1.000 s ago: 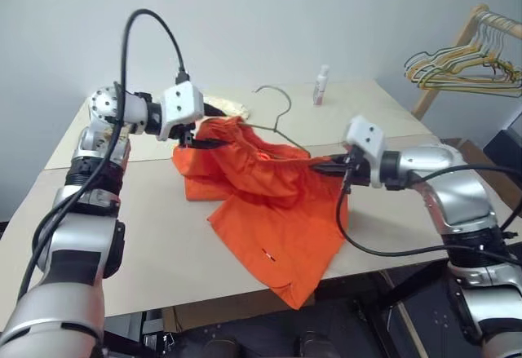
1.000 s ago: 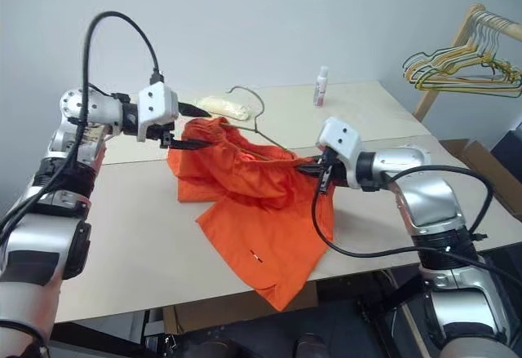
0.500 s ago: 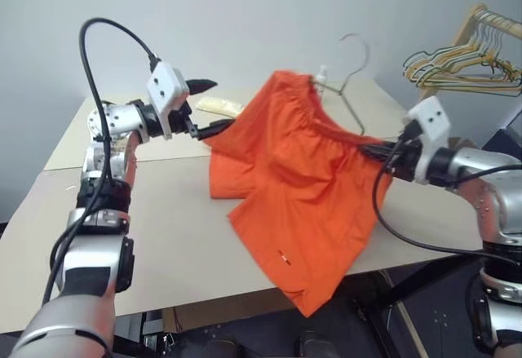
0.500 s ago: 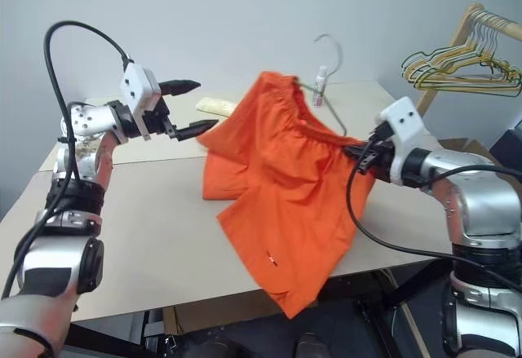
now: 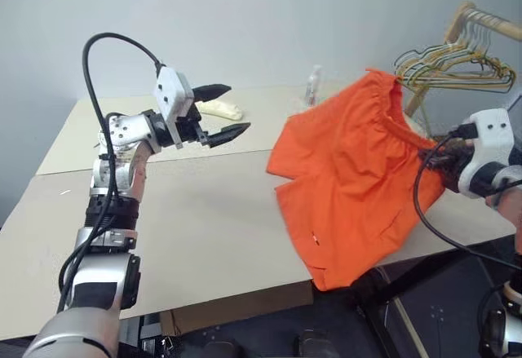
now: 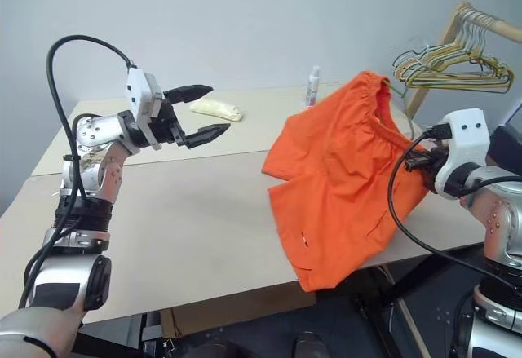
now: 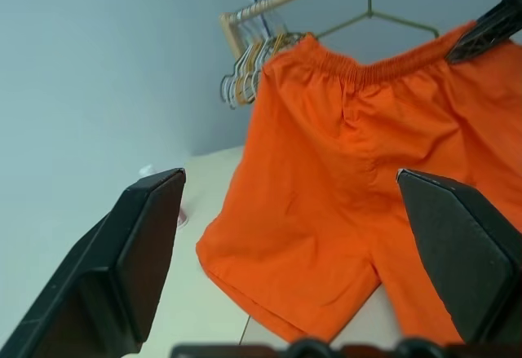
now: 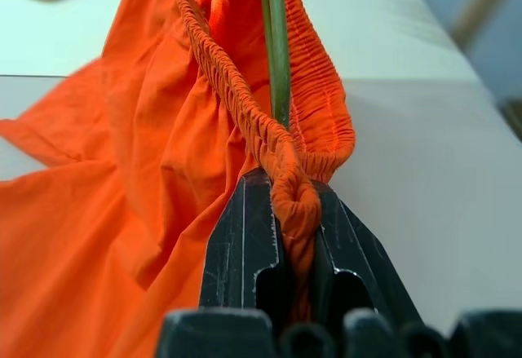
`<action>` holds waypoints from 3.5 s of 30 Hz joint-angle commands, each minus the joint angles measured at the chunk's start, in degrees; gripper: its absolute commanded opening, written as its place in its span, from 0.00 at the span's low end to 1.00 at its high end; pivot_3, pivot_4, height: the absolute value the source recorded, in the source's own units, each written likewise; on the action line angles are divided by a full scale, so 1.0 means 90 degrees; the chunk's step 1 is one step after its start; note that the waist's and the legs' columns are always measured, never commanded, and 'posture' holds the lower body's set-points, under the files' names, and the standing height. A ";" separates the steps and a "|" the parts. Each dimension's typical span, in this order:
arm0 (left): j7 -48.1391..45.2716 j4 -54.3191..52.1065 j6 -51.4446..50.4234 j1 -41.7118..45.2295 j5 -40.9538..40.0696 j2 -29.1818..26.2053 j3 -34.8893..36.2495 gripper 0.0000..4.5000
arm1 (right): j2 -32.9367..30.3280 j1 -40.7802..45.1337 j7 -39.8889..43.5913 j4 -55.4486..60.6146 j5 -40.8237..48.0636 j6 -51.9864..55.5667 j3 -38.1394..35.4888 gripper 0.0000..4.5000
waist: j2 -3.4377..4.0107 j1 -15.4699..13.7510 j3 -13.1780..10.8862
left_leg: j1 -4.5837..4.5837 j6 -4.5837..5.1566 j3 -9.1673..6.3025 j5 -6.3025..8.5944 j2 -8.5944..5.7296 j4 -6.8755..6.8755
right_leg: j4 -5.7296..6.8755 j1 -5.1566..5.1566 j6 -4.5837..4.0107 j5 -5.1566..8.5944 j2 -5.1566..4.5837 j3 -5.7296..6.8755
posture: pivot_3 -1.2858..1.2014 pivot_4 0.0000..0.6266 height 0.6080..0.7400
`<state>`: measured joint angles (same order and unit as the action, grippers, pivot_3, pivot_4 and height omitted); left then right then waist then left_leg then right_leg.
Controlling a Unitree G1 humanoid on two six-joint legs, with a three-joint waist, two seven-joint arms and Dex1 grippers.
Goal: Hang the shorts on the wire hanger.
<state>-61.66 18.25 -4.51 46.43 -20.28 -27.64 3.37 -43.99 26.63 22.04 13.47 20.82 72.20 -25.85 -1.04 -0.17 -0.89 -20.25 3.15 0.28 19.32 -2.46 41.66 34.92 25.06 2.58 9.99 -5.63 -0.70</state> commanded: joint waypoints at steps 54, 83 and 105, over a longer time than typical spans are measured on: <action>-0.0226 -0.2600 -0.1039 -0.1445 -0.2036 0.0796 0.0085 1.00 | -0.1609 0.4541 -0.4421 -0.8355 -0.1031 -0.2963 -0.1870 0.02 | 0.0145 0.0321 0.0050 | 0.0116 0.0115 0.0181 0.0064 0.0014 -0.0097 | -0.0158 -0.0114 0.0042 -0.0026 0.0046 -0.0177 | 0.51 0.00 1.00; -0.0153 -0.2571 -0.0985 -0.1447 -0.2213 0.1041 0.0178 1.00 | -0.1072 0.4031 -0.5075 -0.7094 -0.1365 -0.2691 -0.0533 0.99 | 0.0154 0.0290 0.0053 | 0.0109 0.0110 0.0202 0.0065 0.0014 -0.0099 | -0.0207 -0.0093 0.0066 -0.0041 0.0034 -0.0189 | 0.51 0.00 1.00; 0.0005 -0.2593 -0.0783 -0.1595 -0.2108 0.0913 0.0216 1.00 | -0.0378 0.2288 -0.3044 -0.3939 -0.3412 -0.5974 0.2591 0.99 | 0.0161 0.0323 0.0059 | 0.0130 0.0099 0.0202 0.0058 0.0014 -0.0095 | -0.0200 -0.0095 0.0082 -0.0051 0.0037 -0.0194 | 0.53 0.00 1.00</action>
<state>-62.24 -3.35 -12.63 32.15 -39.52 -18.74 4.15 -47.63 47.63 -8.95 -26.06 -9.87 21.12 -4.11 0.41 2.74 -0.36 -19.08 4.03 2.09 19.83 -2.32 40.80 33.13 24.20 3.34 9.52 -5.29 -2.43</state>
